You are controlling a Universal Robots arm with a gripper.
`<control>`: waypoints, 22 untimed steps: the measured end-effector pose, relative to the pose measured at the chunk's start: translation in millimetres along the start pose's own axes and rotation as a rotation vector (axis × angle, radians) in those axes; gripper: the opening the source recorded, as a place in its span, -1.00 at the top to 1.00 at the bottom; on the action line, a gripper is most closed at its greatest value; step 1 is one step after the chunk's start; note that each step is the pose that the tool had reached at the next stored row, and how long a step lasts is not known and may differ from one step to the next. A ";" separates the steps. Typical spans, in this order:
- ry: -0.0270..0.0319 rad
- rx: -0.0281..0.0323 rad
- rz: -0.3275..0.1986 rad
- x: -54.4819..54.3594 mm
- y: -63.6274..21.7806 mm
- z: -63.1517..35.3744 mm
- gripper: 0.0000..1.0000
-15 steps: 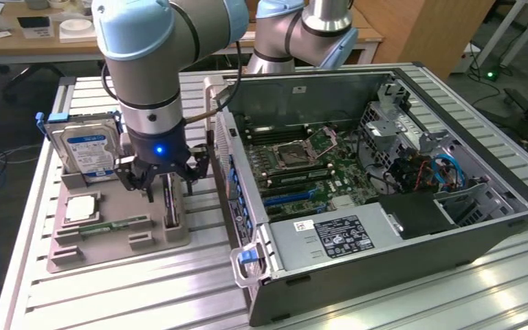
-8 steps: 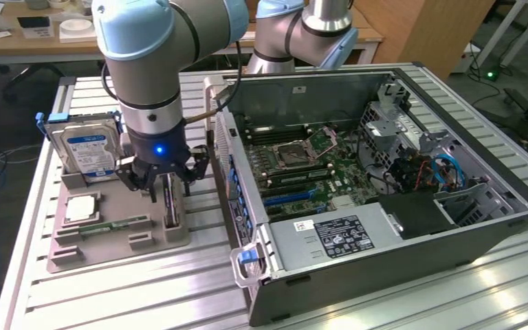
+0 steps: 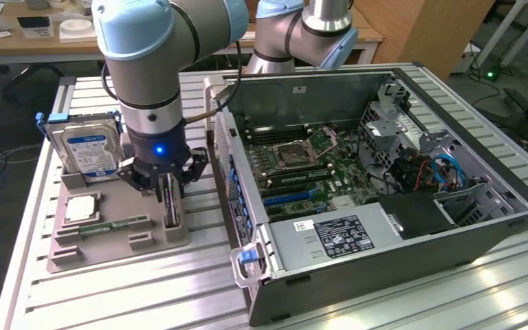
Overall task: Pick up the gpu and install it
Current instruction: 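Pick up the gpu and move the gpu toward the slot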
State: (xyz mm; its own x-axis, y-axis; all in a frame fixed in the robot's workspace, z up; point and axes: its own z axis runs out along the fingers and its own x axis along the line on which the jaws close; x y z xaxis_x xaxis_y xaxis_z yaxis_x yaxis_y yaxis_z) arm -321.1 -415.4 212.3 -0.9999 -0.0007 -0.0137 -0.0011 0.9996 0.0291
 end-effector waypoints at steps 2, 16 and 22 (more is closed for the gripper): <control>0.0000 -0.0002 0.000 0.0 0.0 0.0 0.11; -0.0001 0.0000 0.009 1.6 4.2 4.3 0.11; -0.0006 0.0001 0.022 2.2 5.4 5.2 0.11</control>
State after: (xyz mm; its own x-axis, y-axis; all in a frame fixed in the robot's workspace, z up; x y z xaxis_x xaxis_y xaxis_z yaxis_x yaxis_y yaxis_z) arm -323.3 -409.9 207.2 -0.9997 0.0212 -0.0137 0.0208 0.9994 0.0293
